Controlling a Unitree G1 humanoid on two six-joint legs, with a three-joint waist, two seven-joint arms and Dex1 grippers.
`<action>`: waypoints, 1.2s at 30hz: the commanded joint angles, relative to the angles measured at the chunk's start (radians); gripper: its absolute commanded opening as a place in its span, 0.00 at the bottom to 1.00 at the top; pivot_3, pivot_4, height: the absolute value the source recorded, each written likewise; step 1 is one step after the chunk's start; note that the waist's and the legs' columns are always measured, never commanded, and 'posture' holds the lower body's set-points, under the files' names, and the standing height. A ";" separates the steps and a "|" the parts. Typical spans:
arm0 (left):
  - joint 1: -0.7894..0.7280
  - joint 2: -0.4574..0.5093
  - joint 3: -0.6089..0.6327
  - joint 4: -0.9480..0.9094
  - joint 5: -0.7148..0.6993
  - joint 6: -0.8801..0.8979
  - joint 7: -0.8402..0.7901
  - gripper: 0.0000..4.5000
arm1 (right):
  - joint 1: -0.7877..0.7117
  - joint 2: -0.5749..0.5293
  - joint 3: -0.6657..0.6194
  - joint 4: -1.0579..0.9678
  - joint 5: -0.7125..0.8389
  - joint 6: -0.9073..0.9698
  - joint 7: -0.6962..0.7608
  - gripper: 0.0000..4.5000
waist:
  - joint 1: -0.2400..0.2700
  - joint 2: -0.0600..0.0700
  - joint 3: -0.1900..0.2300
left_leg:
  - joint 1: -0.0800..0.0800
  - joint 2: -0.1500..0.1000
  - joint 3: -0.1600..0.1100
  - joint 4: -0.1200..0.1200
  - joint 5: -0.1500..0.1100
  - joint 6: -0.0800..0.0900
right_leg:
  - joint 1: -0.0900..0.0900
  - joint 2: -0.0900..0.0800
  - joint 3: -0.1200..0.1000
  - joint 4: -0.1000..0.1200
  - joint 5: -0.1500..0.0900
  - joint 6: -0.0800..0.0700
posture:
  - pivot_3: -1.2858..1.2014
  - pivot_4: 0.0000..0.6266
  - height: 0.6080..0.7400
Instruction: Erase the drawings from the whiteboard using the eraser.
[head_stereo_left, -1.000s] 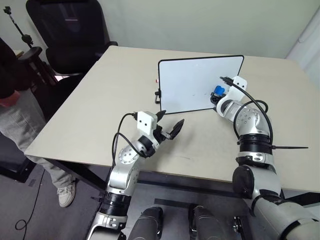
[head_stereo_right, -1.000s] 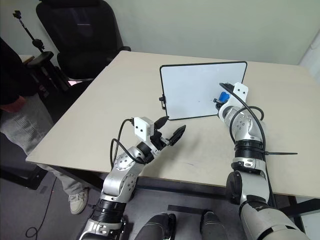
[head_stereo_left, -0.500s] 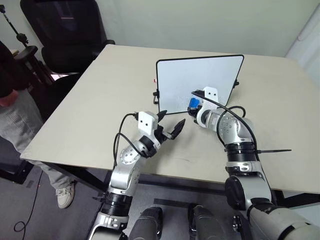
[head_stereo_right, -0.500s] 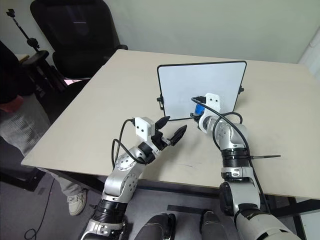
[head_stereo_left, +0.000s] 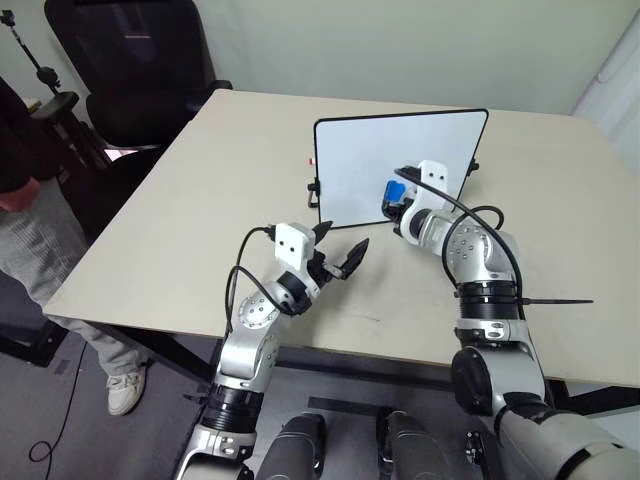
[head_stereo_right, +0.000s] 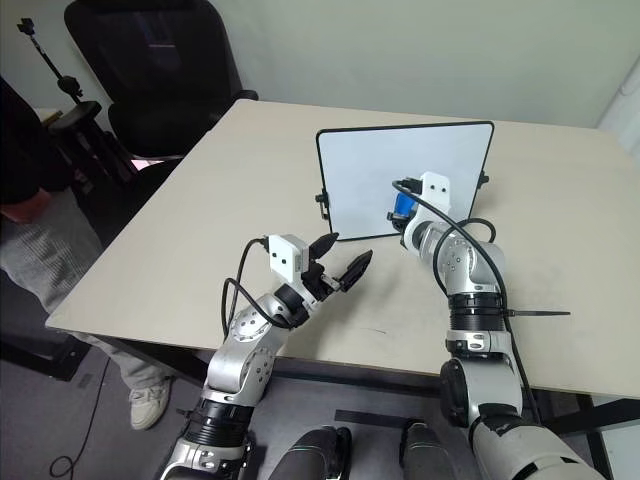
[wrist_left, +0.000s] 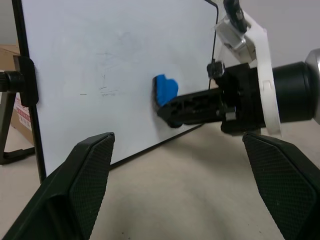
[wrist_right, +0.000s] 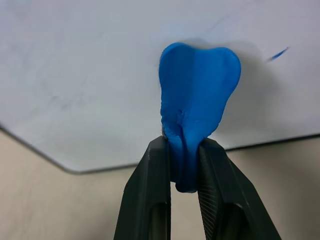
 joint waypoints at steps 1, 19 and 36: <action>-0.004 -0.005 0.005 -0.034 -0.008 -0.012 0.002 1.00 | -0.047 -0.026 -0.056 0.019 -0.007 -0.062 -0.041 0.09 | 0.001 0.000 0.000 | 0.000 0.000 0.000 0.000 0.000 0.000 | 0.000 0.000 0.000 0.000 0.000 0.000 | 0.52 0.24 1.00; -0.008 -0.008 0.003 -0.031 -0.005 -0.015 0.006 1.00 | -0.014 0.001 0.040 -0.018 0.000 0.024 -0.004 0.09 | -0.004 0.000 0.000 | 0.001 0.000 0.000 0.000 0.000 0.000 | 0.000 0.000 0.000 0.001 -0.003 0.005 | 0.52 0.24 1.00; -0.016 -0.013 -0.001 -0.014 -0.001 -0.025 0.005 1.00 | -0.099 -0.090 -0.141 0.163 -0.006 -0.099 -0.109 0.09 | 0.006 0.000 0.000 | 0.000 0.000 0.000 0.001 0.000 0.000 | 0.000 0.000 0.000 0.000 0.000 -0.001 | 0.52 0.24 1.00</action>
